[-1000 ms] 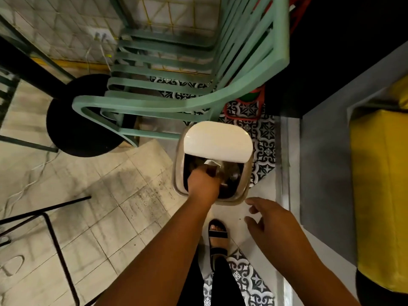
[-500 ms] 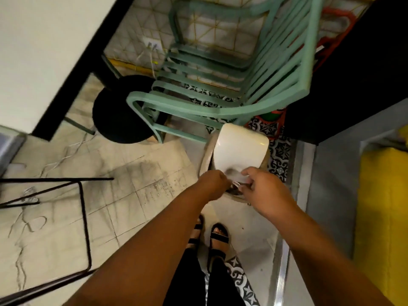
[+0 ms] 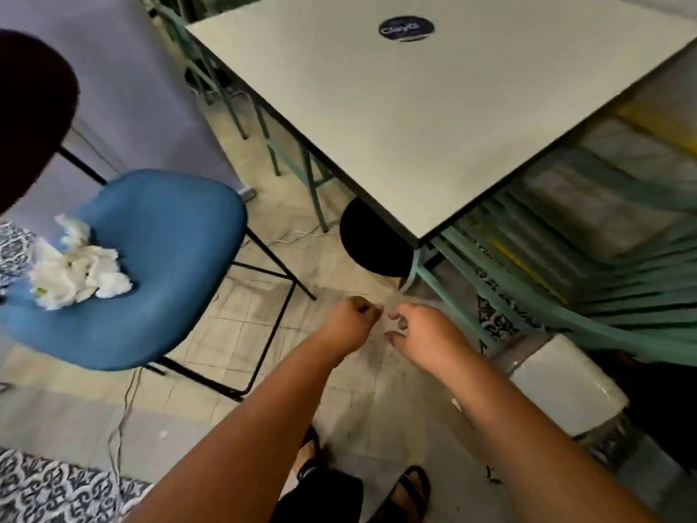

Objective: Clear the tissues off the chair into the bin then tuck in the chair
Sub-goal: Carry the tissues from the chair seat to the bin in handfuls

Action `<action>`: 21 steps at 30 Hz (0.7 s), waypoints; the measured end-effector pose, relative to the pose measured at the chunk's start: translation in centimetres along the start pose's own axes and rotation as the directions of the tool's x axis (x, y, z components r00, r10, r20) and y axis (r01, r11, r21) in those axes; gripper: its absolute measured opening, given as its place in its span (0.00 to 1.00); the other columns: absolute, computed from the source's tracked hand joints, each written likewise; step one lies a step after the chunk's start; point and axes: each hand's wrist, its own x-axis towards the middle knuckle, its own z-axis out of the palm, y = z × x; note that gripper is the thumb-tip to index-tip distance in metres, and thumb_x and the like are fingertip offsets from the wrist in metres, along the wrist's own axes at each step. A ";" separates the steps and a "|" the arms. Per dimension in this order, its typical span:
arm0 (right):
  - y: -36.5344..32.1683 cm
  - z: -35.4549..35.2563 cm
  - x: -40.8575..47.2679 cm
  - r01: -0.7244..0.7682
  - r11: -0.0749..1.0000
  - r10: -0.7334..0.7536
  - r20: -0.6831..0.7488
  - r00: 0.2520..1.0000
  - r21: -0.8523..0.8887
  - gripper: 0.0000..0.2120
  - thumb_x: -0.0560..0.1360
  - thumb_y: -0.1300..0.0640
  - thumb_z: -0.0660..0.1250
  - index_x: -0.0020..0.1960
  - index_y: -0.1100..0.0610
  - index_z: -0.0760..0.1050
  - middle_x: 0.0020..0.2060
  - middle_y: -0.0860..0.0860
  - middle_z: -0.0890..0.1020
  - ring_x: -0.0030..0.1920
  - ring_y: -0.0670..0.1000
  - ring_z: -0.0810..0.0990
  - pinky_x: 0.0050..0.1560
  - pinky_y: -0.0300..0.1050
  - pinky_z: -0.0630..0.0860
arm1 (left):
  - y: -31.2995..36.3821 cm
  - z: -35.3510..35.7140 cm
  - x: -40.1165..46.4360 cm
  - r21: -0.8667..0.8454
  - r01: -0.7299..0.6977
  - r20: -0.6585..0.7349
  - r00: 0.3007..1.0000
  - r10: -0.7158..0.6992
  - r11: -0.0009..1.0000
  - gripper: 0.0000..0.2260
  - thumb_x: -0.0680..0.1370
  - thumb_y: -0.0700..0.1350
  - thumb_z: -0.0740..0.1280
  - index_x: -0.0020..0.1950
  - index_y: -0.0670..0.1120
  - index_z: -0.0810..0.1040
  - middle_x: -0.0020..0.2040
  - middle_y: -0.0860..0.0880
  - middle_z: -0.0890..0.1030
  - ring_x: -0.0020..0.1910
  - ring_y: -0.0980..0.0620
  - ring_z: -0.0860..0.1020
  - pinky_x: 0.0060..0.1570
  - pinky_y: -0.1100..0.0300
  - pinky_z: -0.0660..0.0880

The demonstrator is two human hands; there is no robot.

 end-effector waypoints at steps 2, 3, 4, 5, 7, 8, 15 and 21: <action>-3.5 -0.2 1.2 0.057 0.998 -0.057 0.005 0.998 -0.028 0.20 0.74 0.50 0.67 0.65 0.52 0.72 0.59 0.52 0.79 0.58 0.54 0.77 0.54 0.44 0.74 | -1.0 -3.8 -0.4 -0.032 0.005 -0.099 0.995 -0.008 0.999 0.15 0.80 0.53 0.62 0.57 0.44 0.79 0.51 0.43 0.81 0.48 0.46 0.78 0.46 0.58 0.73; -6.3 0.3 2.1 0.099 0.994 -0.098 0.016 0.995 -0.051 0.20 0.74 0.50 0.67 0.65 0.52 0.72 0.59 0.52 0.79 0.58 0.54 0.78 0.54 0.44 0.74 | -2.2 -6.7 -0.9 -0.052 0.007 -0.172 0.985 -0.016 0.999 0.15 0.80 0.53 0.62 0.58 0.44 0.79 0.52 0.44 0.81 0.48 0.47 0.77 0.46 0.59 0.72; -8.4 0.6 2.7 0.131 0.989 -0.130 0.016 0.991 -0.067 0.20 0.74 0.50 0.67 0.65 0.51 0.73 0.58 0.52 0.79 0.57 0.54 0.78 0.54 0.44 0.74 | -3.0 -8.9 -1.5 -0.058 0.007 -0.231 0.973 -0.020 0.998 0.15 0.80 0.54 0.62 0.58 0.45 0.79 0.52 0.45 0.81 0.48 0.49 0.77 0.46 0.60 0.71; -10.3 0.9 3.1 0.161 0.985 -0.160 0.020 0.987 -0.068 0.20 0.74 0.50 0.67 0.65 0.51 0.73 0.58 0.52 0.79 0.57 0.54 0.78 0.55 0.45 0.74 | -3.9 -10.7 -1.9 -0.064 0.008 -0.284 0.958 -0.026 0.998 0.15 0.80 0.53 0.62 0.58 0.46 0.79 0.51 0.46 0.81 0.49 0.50 0.77 0.46 0.61 0.69; -14.3 1.9 4.1 0.219 0.974 -0.217 0.028 0.976 -0.060 0.18 0.73 0.51 0.68 0.63 0.51 0.74 0.58 0.52 0.79 0.57 0.54 0.78 0.56 0.45 0.75 | -5.6 -14.7 -2.8 -0.085 -0.008 -0.385 0.922 -0.025 0.996 0.13 0.80 0.51 0.63 0.57 0.45 0.79 0.49 0.47 0.81 0.46 0.51 0.76 0.44 0.62 0.67; -16.9 2.7 4.8 0.250 0.966 -0.249 0.020 0.968 -0.064 0.17 0.73 0.51 0.68 0.62 0.51 0.74 0.57 0.52 0.80 0.56 0.53 0.78 0.56 0.45 0.75 | -6.6 -17.2 -3.3 -0.089 -0.020 -0.432 0.902 -0.020 0.996 0.12 0.79 0.50 0.64 0.55 0.44 0.80 0.47 0.47 0.81 0.45 0.52 0.76 0.43 0.63 0.66; -29.8 7.5 7.7 0.413 0.909 -0.408 0.072 0.910 -0.055 0.19 0.71 0.49 0.71 0.60 0.52 0.76 0.57 0.52 0.81 0.57 0.53 0.79 0.57 0.45 0.75 | -13.1 -30.5 -5.4 -0.135 -0.052 -0.577 0.816 -0.036 0.989 0.07 0.78 0.47 0.66 0.50 0.45 0.80 0.42 0.50 0.78 0.41 0.51 0.77 0.40 0.64 0.68; -37.3 11.8 10.0 0.480 0.876 -0.465 0.182 0.867 -0.049 0.17 0.73 0.49 0.70 0.61 0.52 0.76 0.57 0.51 0.79 0.56 0.50 0.78 0.58 0.41 0.72 | -19.3 -38.0 -7.2 -0.210 -0.034 -0.677 0.727 -0.120 0.977 0.03 0.79 0.46 0.66 0.47 0.49 0.79 0.39 0.57 0.78 0.37 0.56 0.77 0.38 0.67 0.70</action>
